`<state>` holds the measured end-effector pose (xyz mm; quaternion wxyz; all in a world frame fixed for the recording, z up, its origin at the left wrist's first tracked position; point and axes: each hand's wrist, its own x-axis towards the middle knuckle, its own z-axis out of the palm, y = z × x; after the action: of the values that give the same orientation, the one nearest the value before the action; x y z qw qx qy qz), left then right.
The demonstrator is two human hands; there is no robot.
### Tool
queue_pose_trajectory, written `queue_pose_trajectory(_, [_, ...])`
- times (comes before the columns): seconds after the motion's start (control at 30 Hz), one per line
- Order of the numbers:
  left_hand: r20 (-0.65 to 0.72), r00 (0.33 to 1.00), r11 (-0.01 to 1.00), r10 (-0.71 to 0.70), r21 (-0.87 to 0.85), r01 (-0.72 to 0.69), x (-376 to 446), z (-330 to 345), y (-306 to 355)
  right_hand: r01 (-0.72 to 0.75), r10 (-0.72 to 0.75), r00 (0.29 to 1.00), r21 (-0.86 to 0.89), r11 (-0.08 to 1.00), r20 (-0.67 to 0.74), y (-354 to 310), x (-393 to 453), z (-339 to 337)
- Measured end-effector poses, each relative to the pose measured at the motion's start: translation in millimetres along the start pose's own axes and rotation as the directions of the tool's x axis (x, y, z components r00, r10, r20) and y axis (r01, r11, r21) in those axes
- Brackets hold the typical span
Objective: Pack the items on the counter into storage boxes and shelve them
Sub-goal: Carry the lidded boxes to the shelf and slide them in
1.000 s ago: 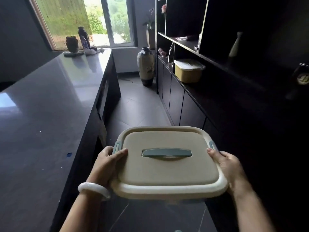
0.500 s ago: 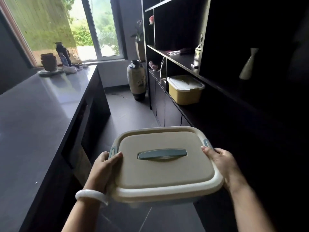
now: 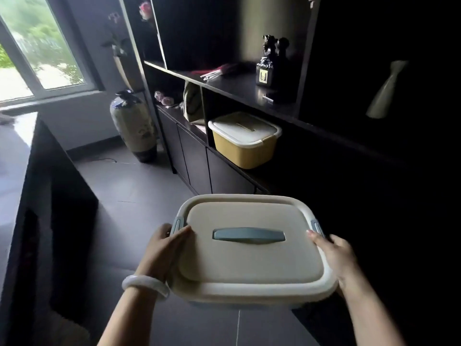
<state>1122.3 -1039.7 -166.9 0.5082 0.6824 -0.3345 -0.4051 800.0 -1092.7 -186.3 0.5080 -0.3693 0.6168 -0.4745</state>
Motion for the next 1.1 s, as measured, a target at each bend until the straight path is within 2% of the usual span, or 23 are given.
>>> queue_pose_trajectory(0.27, [0.195,0.98,0.997,-0.03,0.076,0.015,111,36,-1,-0.05,0.048,0.979,-0.003,0.999,-0.196,-2,46,21])
queue_pose_trajectory(0.43, [0.285,0.959,0.995,0.002,0.095,-0.031,172,76,22,-0.064,0.069,0.95,0.024,0.998,-0.305,-1,95,26])
queue_pose_trajectory(0.63, [0.364,0.931,0.993,-0.023,0.117,-0.021,232,119,23,-0.107,0.101,0.912,0.007,0.994,-0.397,4,139,26])
queue_pose_trajectory(0.97, [0.552,0.831,0.989,-0.075,0.148,-0.009,311,178,32,-0.208,0.198,0.762,0.058,0.977,-0.616,10,166,37])
queue_pose_trajectory(1.1, [0.601,0.794,0.99,-0.094,0.142,0.009,342,208,33,-0.235,0.221,0.725,0.067,0.97,-0.652,12,187,40])
